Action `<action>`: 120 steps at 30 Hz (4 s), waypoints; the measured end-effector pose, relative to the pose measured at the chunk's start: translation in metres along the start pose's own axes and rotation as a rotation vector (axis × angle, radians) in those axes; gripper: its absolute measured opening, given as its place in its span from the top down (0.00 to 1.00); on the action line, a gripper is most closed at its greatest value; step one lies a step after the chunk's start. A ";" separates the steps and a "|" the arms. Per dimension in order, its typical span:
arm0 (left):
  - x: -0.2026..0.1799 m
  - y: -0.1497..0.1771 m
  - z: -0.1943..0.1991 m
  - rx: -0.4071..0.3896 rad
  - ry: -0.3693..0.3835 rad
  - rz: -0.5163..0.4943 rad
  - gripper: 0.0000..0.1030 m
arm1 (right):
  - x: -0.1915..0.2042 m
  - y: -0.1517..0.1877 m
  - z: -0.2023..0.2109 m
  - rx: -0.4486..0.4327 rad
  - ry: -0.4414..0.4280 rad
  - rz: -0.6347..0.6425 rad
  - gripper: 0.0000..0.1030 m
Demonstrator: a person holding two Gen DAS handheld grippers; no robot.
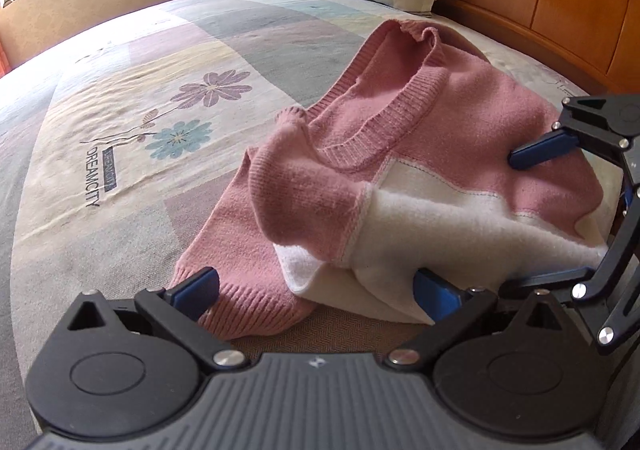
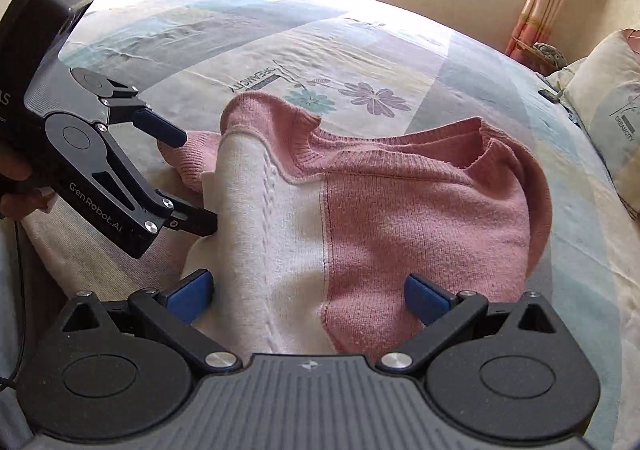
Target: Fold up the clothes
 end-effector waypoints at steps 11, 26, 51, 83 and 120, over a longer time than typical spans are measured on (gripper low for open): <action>0.008 -0.030 -0.025 0.155 0.170 0.025 0.00 | -0.008 -0.008 -0.018 0.088 -0.116 0.076 0.00; 0.072 -0.066 0.043 0.357 0.033 0.086 0.01 | 0.030 -0.065 -0.030 0.335 -0.037 0.000 0.00; 0.023 -0.101 0.026 0.444 0.132 0.114 0.02 | -0.100 -0.061 0.015 0.343 -0.037 -0.348 0.00; 0.033 -0.083 -0.059 0.516 0.724 0.456 0.47 | -0.089 -0.044 -0.023 0.277 -0.325 -0.256 0.00; 0.036 -0.060 -0.064 0.578 0.594 0.444 0.97 | -0.085 -0.035 -0.035 0.249 -0.215 -0.202 0.00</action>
Point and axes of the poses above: each gripper's, at about its wrist camera, not at the fingertips, and z roughly against the way its jaws point, x to its left, y to its underside, the point moved 7 cm from there along -z, roughly the way its jaws point, and after that the axes turned 3 degrees about -z, right-handed, at the moved point
